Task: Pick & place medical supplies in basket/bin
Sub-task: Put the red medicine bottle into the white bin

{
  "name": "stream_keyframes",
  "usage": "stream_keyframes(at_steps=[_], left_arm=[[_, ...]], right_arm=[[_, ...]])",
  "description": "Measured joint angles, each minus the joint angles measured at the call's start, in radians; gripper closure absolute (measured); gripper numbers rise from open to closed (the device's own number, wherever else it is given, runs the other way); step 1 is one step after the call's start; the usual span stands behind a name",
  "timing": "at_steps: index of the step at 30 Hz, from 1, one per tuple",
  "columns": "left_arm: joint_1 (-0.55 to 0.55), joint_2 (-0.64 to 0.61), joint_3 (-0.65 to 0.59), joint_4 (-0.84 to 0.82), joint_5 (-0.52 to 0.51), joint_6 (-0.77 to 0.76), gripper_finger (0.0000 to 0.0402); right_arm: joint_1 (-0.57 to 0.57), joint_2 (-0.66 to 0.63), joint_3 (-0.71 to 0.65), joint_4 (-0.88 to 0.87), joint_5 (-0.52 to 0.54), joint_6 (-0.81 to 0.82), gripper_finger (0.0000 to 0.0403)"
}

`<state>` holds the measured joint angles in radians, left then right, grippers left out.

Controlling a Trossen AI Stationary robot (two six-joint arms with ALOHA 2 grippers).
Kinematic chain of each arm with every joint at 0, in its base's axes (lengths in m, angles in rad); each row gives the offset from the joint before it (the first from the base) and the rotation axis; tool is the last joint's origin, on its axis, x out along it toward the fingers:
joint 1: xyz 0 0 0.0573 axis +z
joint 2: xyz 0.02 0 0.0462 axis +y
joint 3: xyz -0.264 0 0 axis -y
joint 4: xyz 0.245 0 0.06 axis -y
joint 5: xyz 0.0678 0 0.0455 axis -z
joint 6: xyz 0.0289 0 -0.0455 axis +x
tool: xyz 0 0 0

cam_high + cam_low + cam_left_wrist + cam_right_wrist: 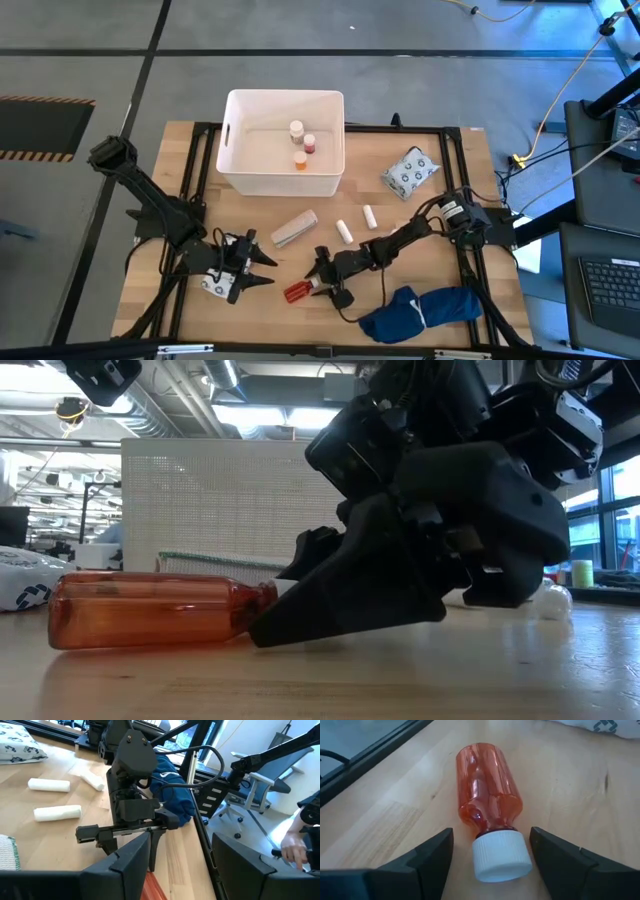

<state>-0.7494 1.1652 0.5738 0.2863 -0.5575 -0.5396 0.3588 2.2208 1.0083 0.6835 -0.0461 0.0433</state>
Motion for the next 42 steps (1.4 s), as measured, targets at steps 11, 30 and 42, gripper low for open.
stream_keyframes(at_steps=[11,30,42], left_arm=[[0.000,0.000,0.000,-0.001,-0.001,0.000,0.0195],[0.000,0.000,0.000,-0.006,-0.001,0.002,0.0195],[-0.006,0.000,0.002,-0.061,0.197,0.003,0.0195]], right_arm=[[0.002,0.003,-0.003,0.005,0.054,-0.044,0.0171],[0.008,-0.238,-0.008,-0.237,0.075,0.162,0.0276],[-0.040,-0.549,0.373,-1.171,0.189,0.304,0.0278]])
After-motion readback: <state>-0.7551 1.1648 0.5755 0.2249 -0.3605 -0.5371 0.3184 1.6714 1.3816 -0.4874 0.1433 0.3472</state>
